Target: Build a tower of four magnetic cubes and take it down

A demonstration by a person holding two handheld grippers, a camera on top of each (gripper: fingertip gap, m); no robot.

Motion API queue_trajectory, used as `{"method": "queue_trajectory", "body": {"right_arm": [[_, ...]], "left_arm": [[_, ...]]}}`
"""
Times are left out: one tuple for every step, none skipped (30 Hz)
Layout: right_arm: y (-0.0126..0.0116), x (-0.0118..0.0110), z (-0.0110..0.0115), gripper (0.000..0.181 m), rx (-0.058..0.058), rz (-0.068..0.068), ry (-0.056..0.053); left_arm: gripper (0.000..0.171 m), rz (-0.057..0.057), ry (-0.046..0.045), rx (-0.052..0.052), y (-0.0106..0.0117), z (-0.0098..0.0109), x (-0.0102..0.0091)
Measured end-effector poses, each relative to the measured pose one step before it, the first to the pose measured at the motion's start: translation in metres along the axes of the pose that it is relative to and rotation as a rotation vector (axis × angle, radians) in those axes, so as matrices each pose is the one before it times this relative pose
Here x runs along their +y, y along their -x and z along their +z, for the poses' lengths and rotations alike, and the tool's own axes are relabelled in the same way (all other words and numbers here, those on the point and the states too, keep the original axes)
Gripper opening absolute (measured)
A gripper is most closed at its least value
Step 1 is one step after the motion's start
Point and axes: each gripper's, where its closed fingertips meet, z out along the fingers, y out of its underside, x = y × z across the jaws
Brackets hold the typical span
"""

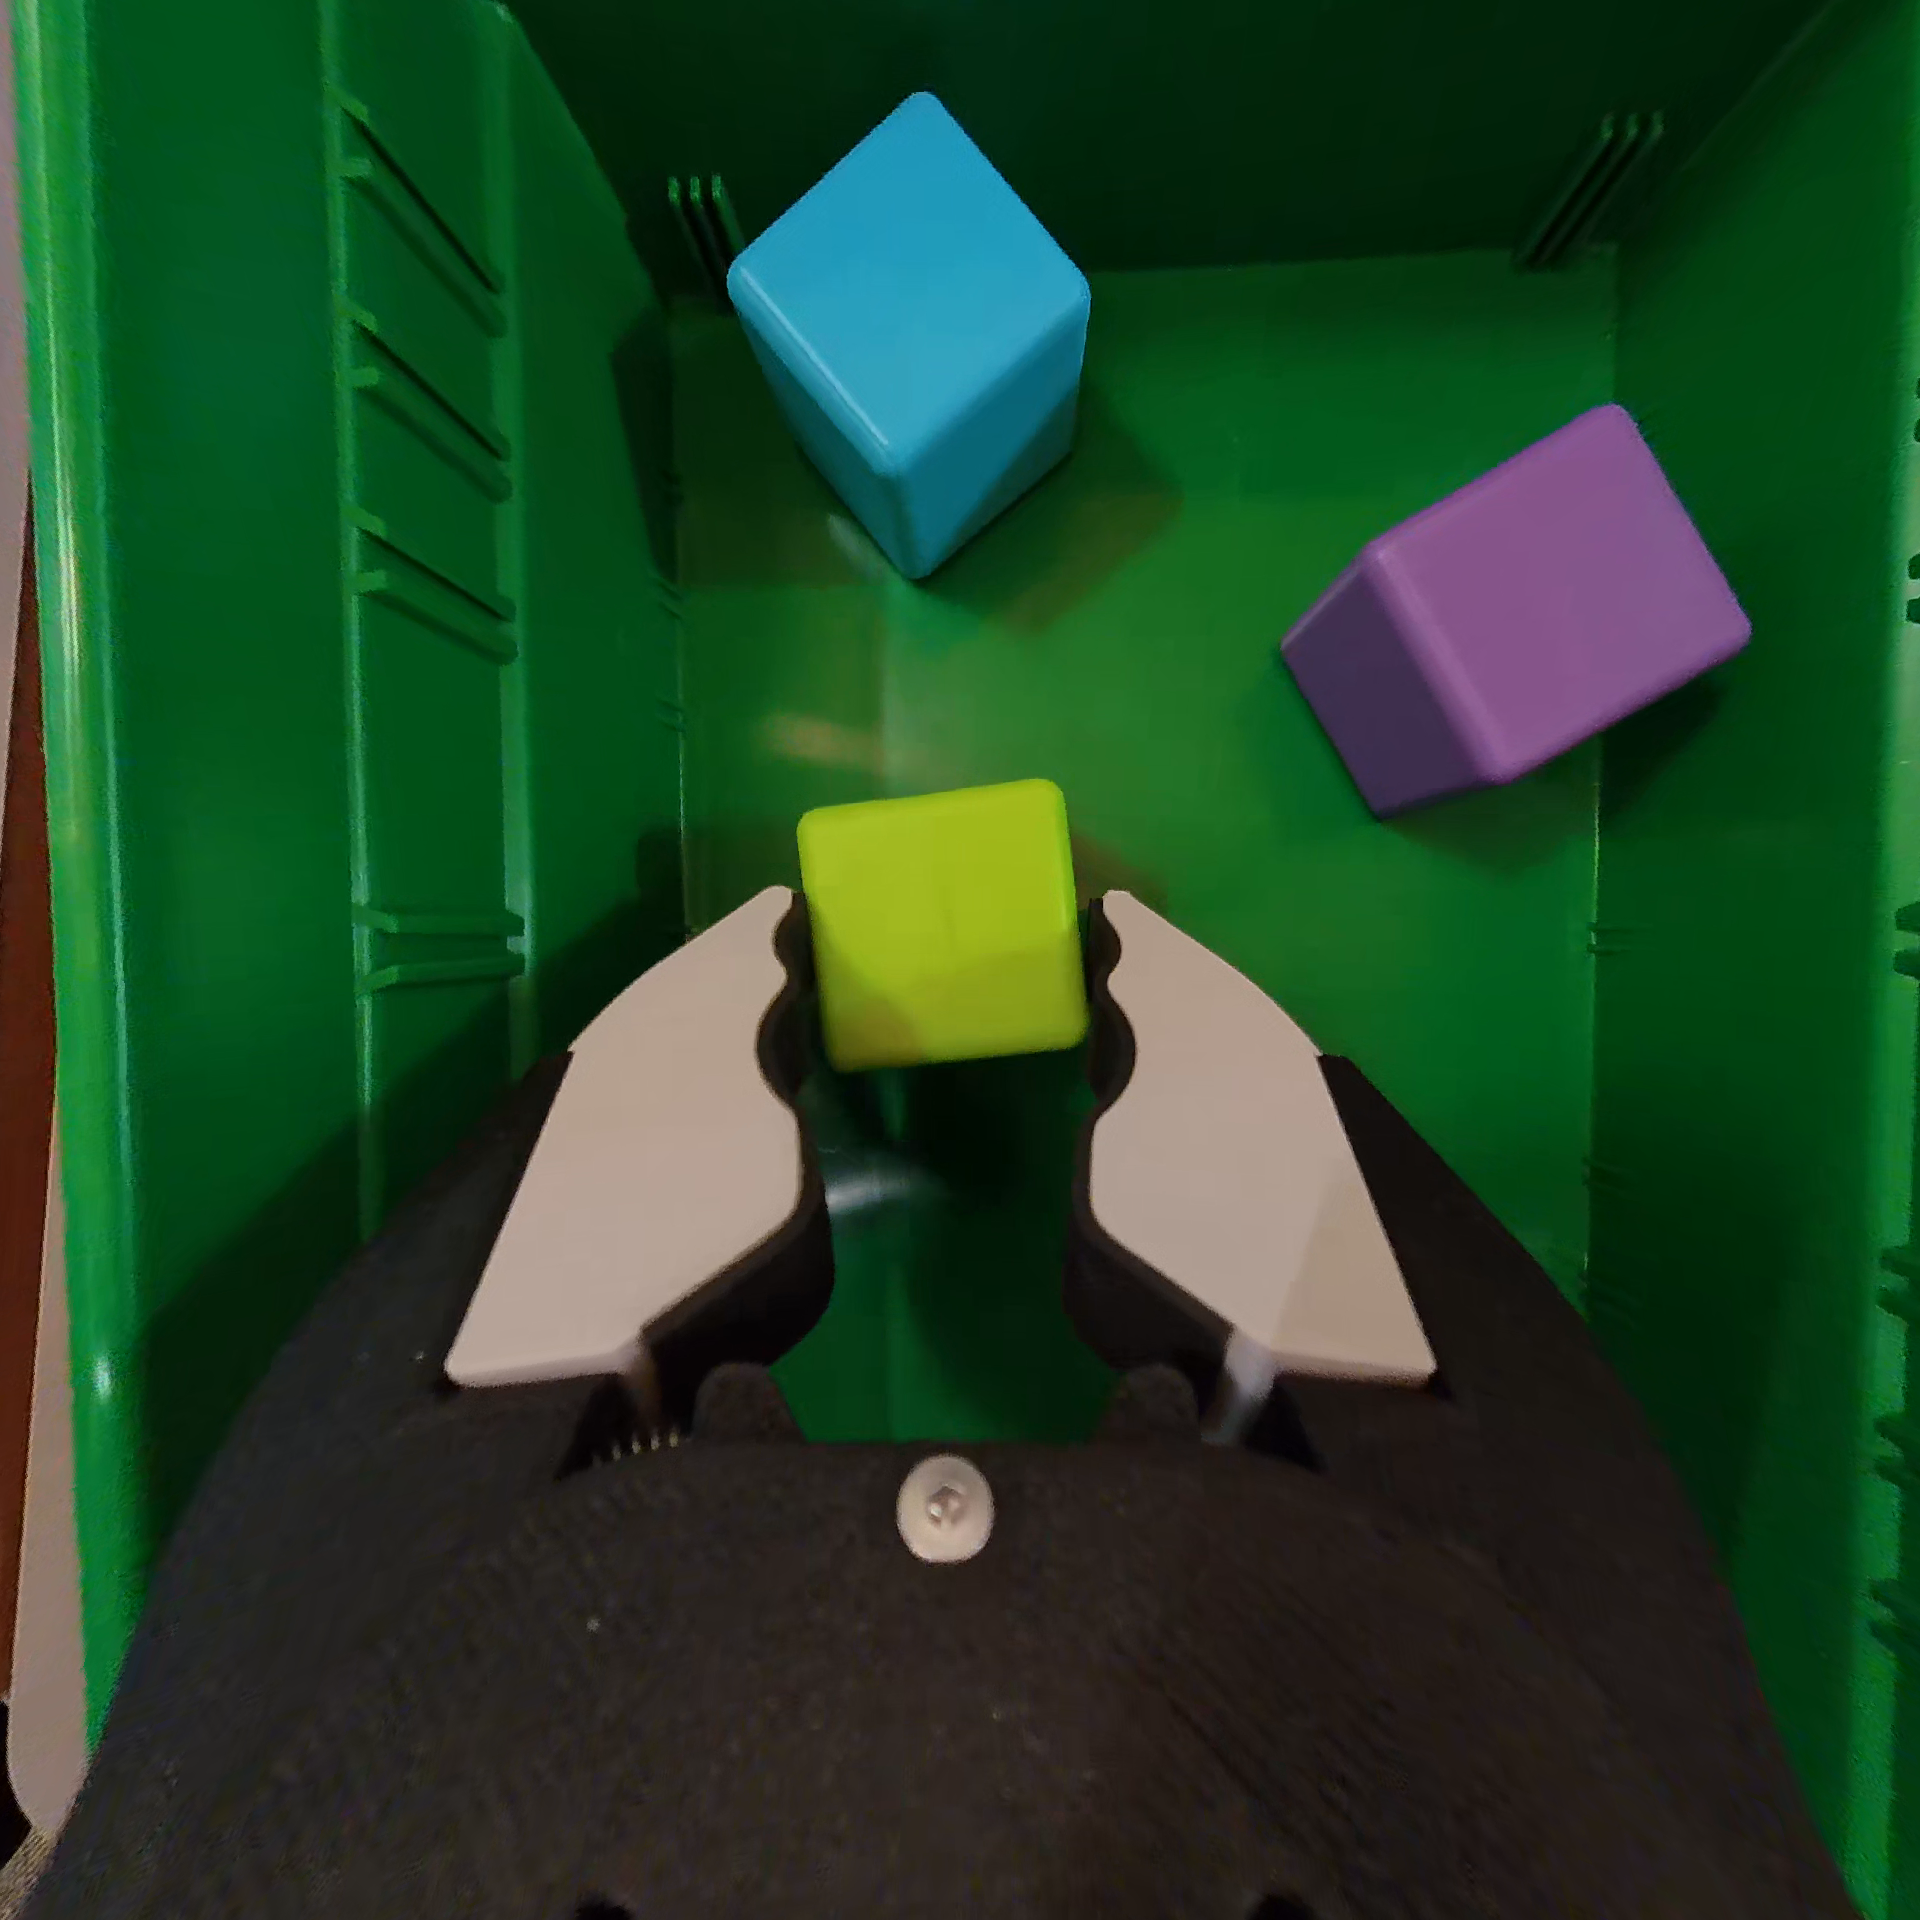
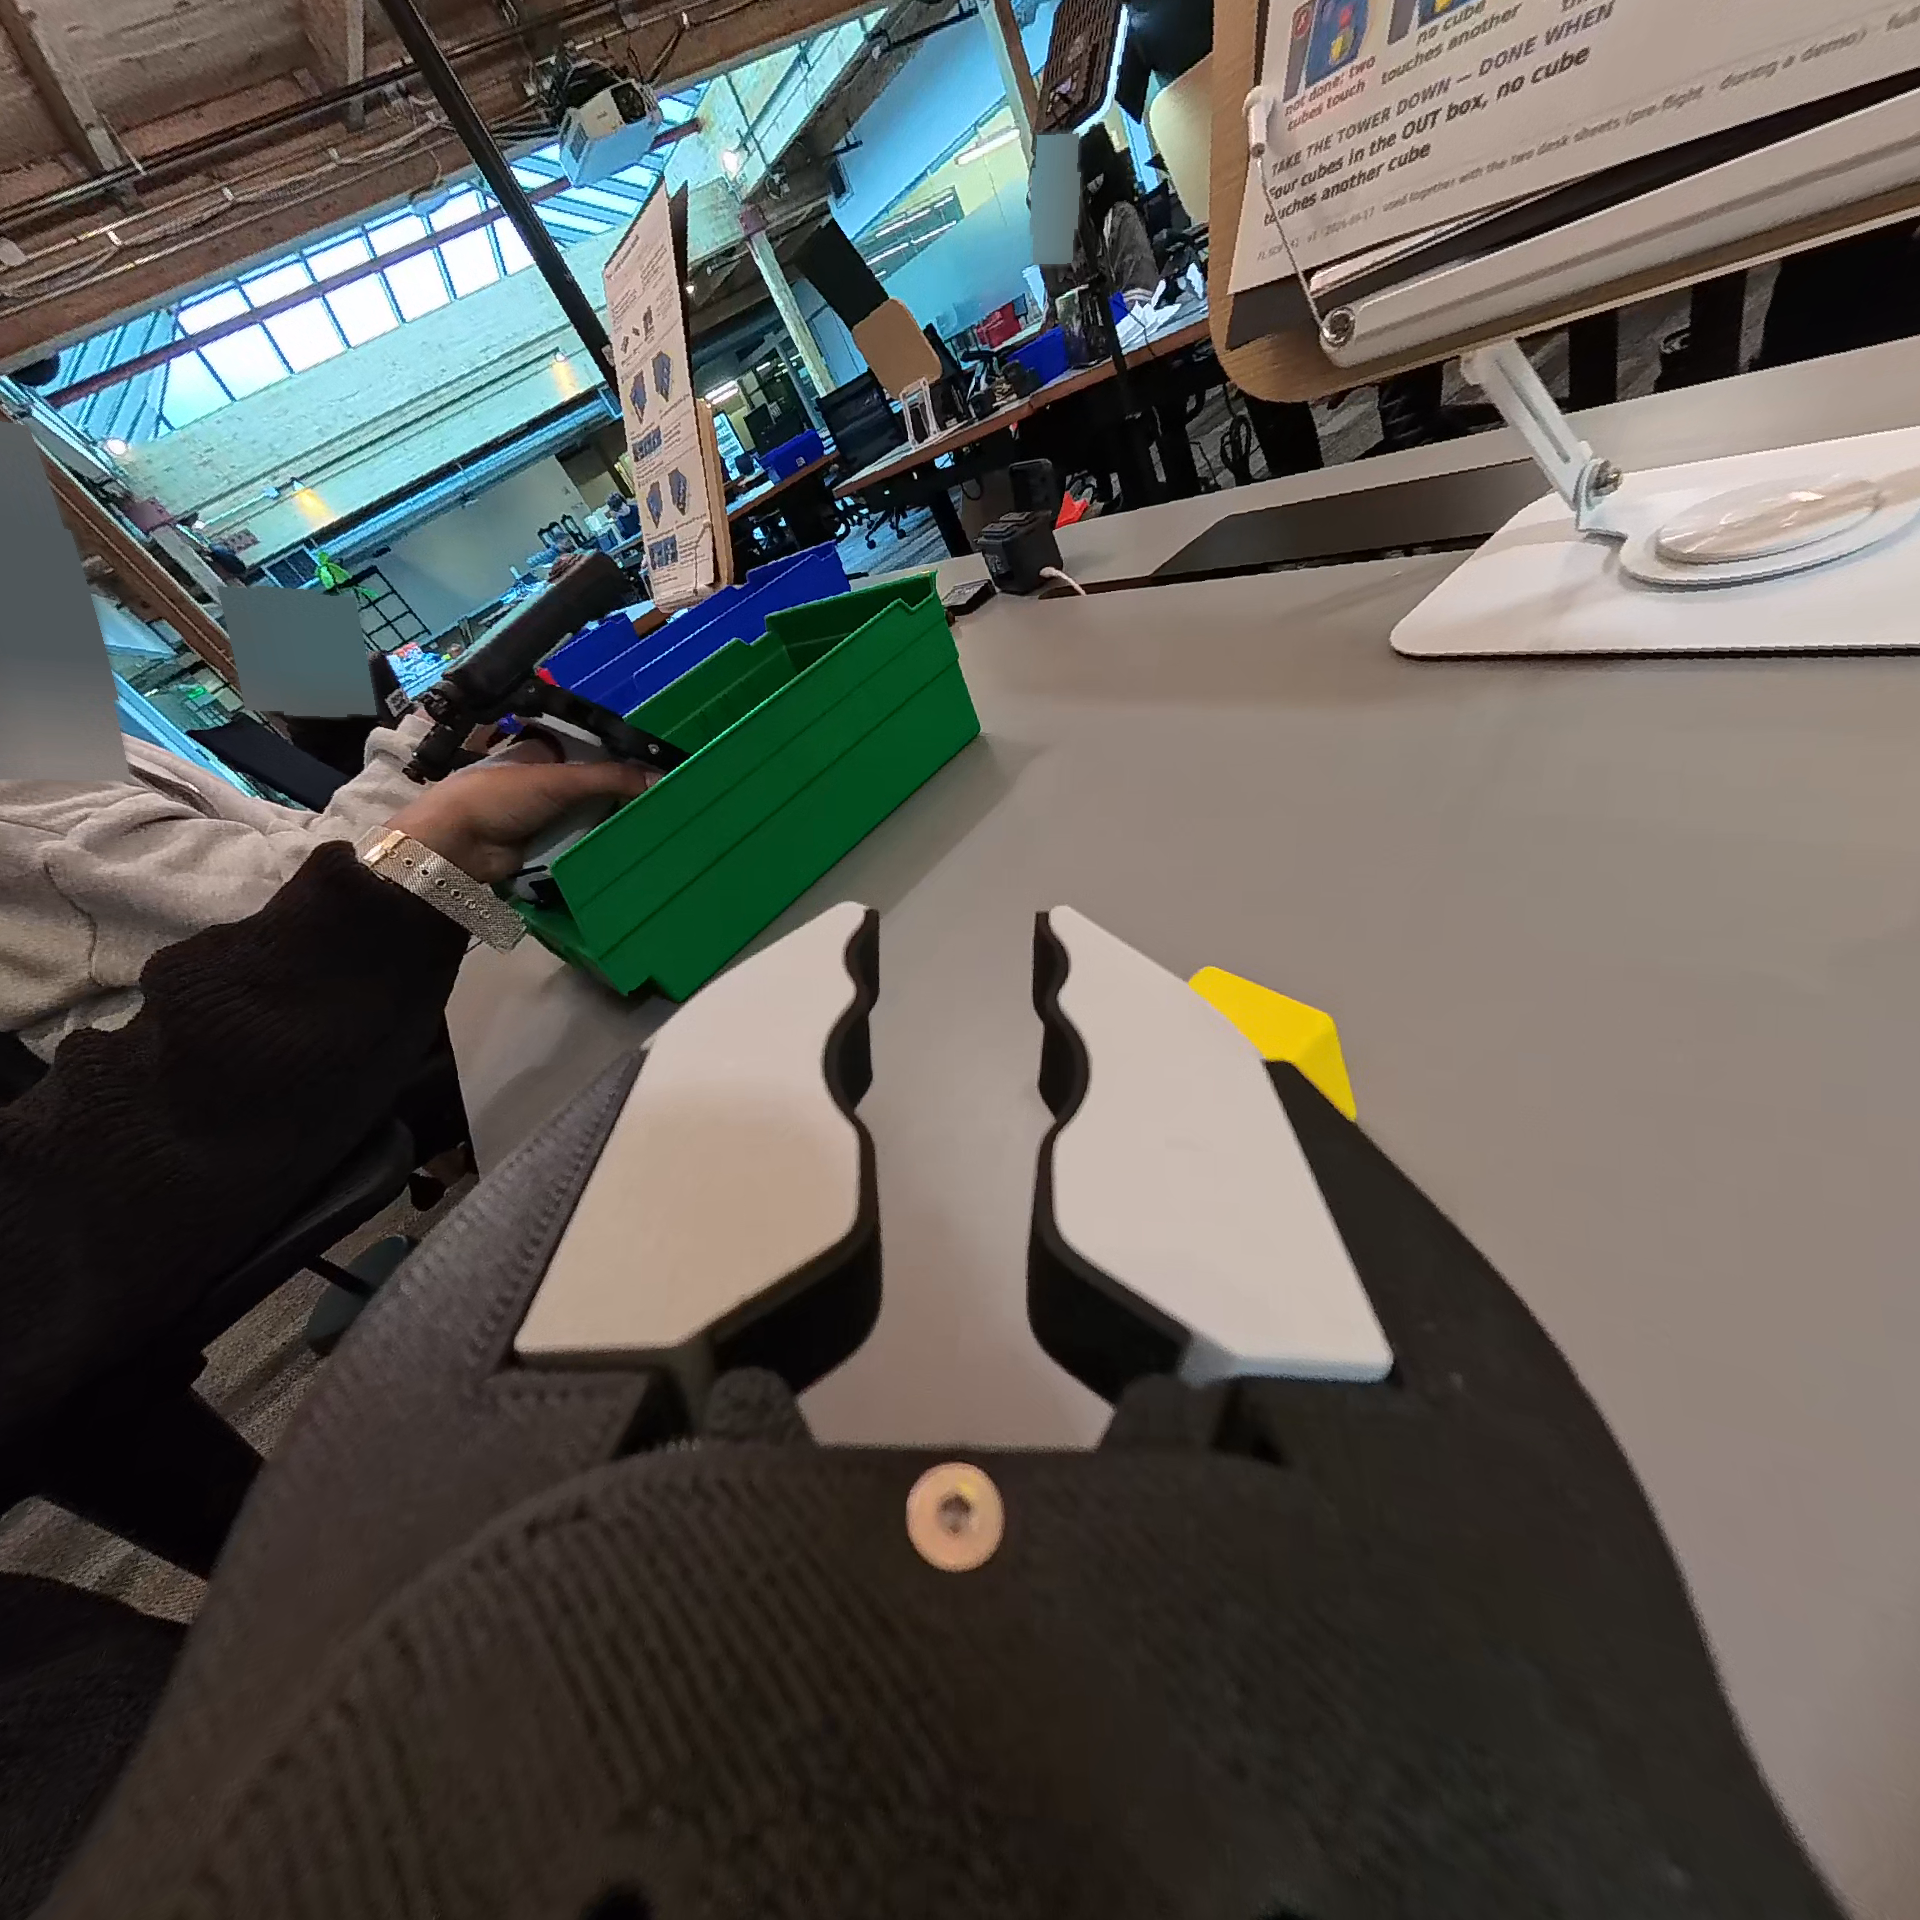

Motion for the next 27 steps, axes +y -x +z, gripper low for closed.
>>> {"method": "queue_trajectory", "body": {"right_arm": [[-0.00010, 0.00004, 0.00001, 0.029, 0.0000, 0.0005, -0.0001], [0.00001, -0.00002, 0.00001, 0.029, 0.0000, 0.0002, -0.0001], [-0.00010, -0.00006, -0.00009, 0.029, 0.0002, 0.0001, -0.0002], [-0.00019, -0.00012, 0.00001, 0.029, 0.0003, 0.0005, -0.0003], [-0.00017, -0.00003, 0.00002, 0.029, 0.0001, 0.0009, -0.0003], [-0.00015, 0.00006, 0.00002, 0.029, -0.0002, 0.0013, -0.0003], [-0.00017, 0.00005, 0.00000, 0.029, -0.0006, 0.0016, 0.0000], [0.00004, 0.00006, 0.00000, 0.029, -0.0006, 0.0013, 0.0001], [-0.00007, -0.00011, -0.00006, 0.029, 0.0001, 0.0004, -0.0006], [-0.00021, -0.00031, -0.00026, 0.029, 0.0011, -0.0010, -0.0009], [-0.00044, -0.00030, -0.00026, 0.029, 0.0022, -0.0022, -0.0008], [-0.00072, -0.00042, -0.00025, 0.029, 0.0029, -0.0023, -0.0010], [-0.00085, -0.00026, -0.00035, 0.029, 0.0029, -0.0017, -0.0009], [-0.00101, -0.00007, -0.00030, 0.029, 0.0029, -0.0003, -0.0002], [-0.00112, -0.00003, -0.00042, 0.029, 0.0026, 0.0009, 0.0001], [-0.00108, 0.00012, -0.00051, 0.029, 0.0029, 0.0014, 0.0002], [-0.00086, 0.00030, -0.00091, 0.029, 0.0034, 0.0014, 0.0003], [-0.00071, 0.00040, -0.00119, 0.029, 0.0035, 0.0013, 0.0002], [-0.00040, 0.00031, -0.00156, 0.029, 0.0035, 0.0008, -0.0003], [-0.00029, 0.00001, -0.00189, 0.029, 0.0041, -0.0008, -0.0014], [-0.00042, -0.00026, -0.00225, 0.029, 0.0061, -0.0032, -0.0023], [-0.00063, -0.00012, -0.00258, 0.029, 0.0082, -0.0046, -0.0019], [-0.00099, 0.00029, -0.00305, 0.029, 0.0092, -0.0042, -0.0007], [-0.00119, 0.00039, -0.00343, 0.029, 0.0095, -0.0022, -0.0009], [-0.00112, 0.00008, -0.00376, 0.029, 0.0094, 0.0005, -0.0032], [-0.00125, -0.00006, -0.00423, 0.029, 0.0095, 0.0018, -0.0049], [-0.00155, 0.00001, -0.00469, 0.029, 0.0124, 0.0005, -0.0043]], "left_arm": [[0.050, -0.0019, -0.00507, 0.0061, -0.00068, -0.00105, -0.00102], [0.050, -0.0027, -0.00759, 0.0050, -0.00045, -0.00216, -0.00173], [0.050, -0.0002, -0.01083, 0.0025, -0.00002, -0.00318, -0.00262], [0.050, 0.0000, -0.01581, -0.0026, 0.00063, -0.00386, -0.00355], [0.050, 0.0015, -0.01633, -0.0045, 0.00082, -0.00451, -0.00373], [0.050, 0.0036, -0.01477, -0.0022, 0.00052, -0.00513, -0.00373], [0.050, 0.0058, -0.01594, -0.0014, 0.00019, -0.00640, -0.00432], [0.050, 0.0073, -0.01954, -0.0040, 0.00023, -0.00802, -0.00541], [0.050, 0.0068, -0.02479, -0.0067, 0.00021, -0.00991, -0.00696], [0.050, 0.0081, -0.03151, -0.0031, -0.00079, -0.01182, -0.00854], [0.050, 0.0092, -0.03852, 0.0033, -0.00264, -0.01338, -0.01016], [0.050, 0.0108, -0.04536, 0.0102, -0.00495, -0.01443, -0.01183], [0.050, 0.0168, -0.05244, 0.0172, -0.00771, -0.01481, -0.01372], [0.050, 0.0307, -0.05810, 0.0280, -0.01137, -0.01460, -0.01533], [0.050, 0.0391, -0.05702, 0.0344, -0.01430, -0.01326, -0.01556], [0.050, 0.0454, -0.04969, 0.0435, -0.01712, -0.01095, -0.01475], [0.050, 0.0613, -0.04570, 0.0624, -0.02127, -0.00804, -0.01368], [0.050, 0.0674, -0.04081, 0.0799, -0.02465, -0.00433, -0.01222], [0.050, 0.0632, -0.02132, 0.0963, -0.02709, -0.00030, -0.00917], [0.050, 0.0624, -0.00119, 0.1023, -0.02727, 0.00372, -0.00576], [0.050, 0.0618, 0.00517, 0.0960, -0.02554, 0.00737, -0.00397], [0.050, 0.0662, -0.00222, 0.1001, -0.02524, 0.01024, -0.00421], [0.051, 0.0737, -0.00664, 0.1142, -0.02640, 0.01269, -0.00327], [0.051, 0.0616, -0.00872, 0.1192, -0.02573, 0.01438, -0.00382], [0.050, 0.0470, -0.01621, 0.1118, -0.02287, 0.01570, -0.00577], [0.050, 0.0353, -0.02570, 0.1064, -0.01993, 0.01613, -0.00757], [0.050, 0.0231, -0.03055, 0.0978, -0.01600, 0.01646, -0.00837]]}}
